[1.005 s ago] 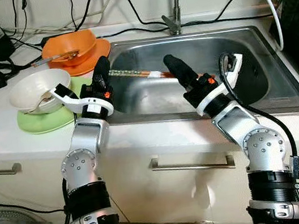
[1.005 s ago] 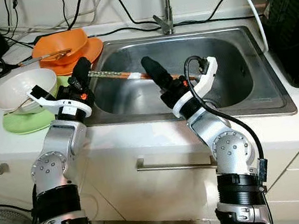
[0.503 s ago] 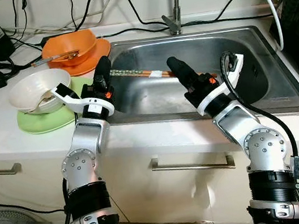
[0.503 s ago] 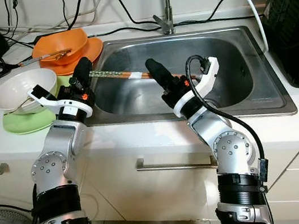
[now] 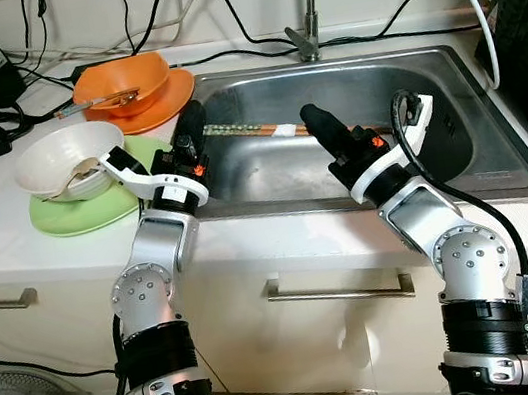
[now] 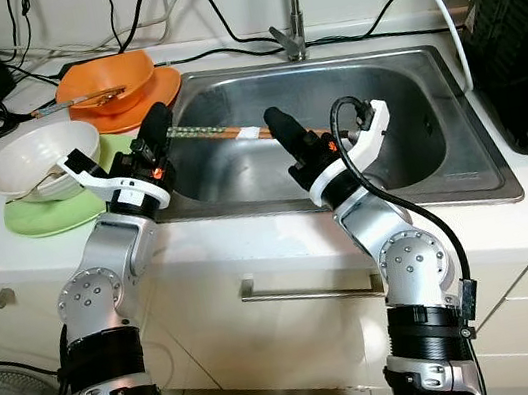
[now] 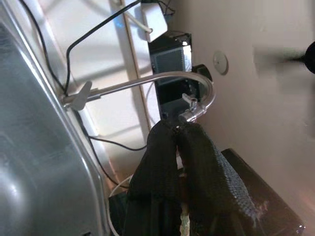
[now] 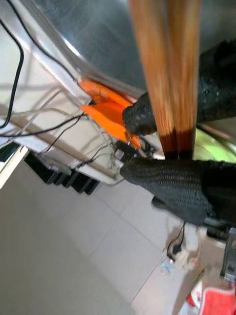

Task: Kitchen organization

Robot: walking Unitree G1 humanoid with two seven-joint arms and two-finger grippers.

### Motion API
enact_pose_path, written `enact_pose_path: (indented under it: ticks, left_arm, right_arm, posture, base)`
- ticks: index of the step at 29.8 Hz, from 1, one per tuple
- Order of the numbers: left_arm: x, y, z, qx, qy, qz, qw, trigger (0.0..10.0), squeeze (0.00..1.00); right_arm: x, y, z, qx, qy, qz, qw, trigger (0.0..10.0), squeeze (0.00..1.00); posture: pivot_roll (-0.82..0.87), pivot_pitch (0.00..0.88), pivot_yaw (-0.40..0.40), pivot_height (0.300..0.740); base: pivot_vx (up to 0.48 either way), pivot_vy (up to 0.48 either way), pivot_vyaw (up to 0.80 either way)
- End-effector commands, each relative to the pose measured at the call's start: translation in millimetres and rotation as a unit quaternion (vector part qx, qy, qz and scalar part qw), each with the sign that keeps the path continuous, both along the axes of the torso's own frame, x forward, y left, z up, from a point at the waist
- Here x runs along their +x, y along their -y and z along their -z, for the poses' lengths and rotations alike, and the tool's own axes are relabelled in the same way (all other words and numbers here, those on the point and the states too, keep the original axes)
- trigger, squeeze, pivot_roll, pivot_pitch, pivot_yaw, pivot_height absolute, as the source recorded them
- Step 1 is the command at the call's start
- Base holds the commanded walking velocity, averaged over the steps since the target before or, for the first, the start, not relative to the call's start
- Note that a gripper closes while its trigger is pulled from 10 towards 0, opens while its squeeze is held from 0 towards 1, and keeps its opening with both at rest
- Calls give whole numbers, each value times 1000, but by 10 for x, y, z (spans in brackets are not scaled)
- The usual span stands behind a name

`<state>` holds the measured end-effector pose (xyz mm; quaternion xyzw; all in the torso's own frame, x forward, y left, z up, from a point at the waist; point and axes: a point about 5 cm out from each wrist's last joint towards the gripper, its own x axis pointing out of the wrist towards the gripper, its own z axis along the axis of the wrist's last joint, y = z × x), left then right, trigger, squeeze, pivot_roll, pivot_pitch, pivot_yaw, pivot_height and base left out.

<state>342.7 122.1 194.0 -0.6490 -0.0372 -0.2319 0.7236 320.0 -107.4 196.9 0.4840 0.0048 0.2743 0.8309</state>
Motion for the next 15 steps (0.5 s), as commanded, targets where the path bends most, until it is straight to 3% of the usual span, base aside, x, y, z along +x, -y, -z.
enact_pose_path:
  ticks: [1, 4, 5, 6, 7, 8, 9, 15]
  left_arm:
    - [-19, 82, 17, 24, 0, 20, 1000, 0, 0]
    - [-38, 115, 24, 39, 0, 26, 999, 0, 0]
    - [-42, 123, 37, 45, -3, 27, 999, 0, 302]
    - [-45, 129, 55, 51, -7, 29, 998, 0, 843]
    - [-44, 131, 67, 55, -9, 30, 998, 0, 843]
    - [-44, 129, 89, 60, -14, 29, 998, 4353, 1000]
    - [-44, 127, 114, 66, -21, 28, 997, 10000, 1000]
    - [-29, 194, 210, 99, -46, 29, 994, 10000, 1000]
  right_arm:
    - [26, -36, -54, -8, 2, -2, 1000, 0, 0]
    - [31, -38, -42, -10, -1, 1, 1000, 0, 0]
    - [40, -34, -34, -13, -3, 5, 1000, 0, 0]
    - [48, -27, -26, -16, -5, 10, 1000, 0, 0]
    - [55, -23, -21, -17, -7, 13, 1000, 0, 0]
    - [67, -13, -13, -19, -10, 19, 1000, 0, 0]
    - [80, 2, -5, -21, -13, 27, 999, 0, 0]
    - [146, 105, 40, -33, -34, 78, 996, 0, 0]
  posture:
    - [-91, 0, 70, 740]
    - [-89, 0, 69, 740]
    - [-87, 0, 67, 740]
    - [-87, 0, 67, 740]
    - [-85, 0, 66, 740]
    - [-85, 0, 67, 740]
    - [-85, 0, 67, 740]
    - [-85, 0, 70, 740]
  base:
    - [0, 0, 0]
    - [0, 0, 0]
    - [0, 0, 0]
    - [0, 0, 0]
    - [0, 0, 0]
    - [0, 0, 0]
    - [0, 0, 0]
    - [0, 0, 0]
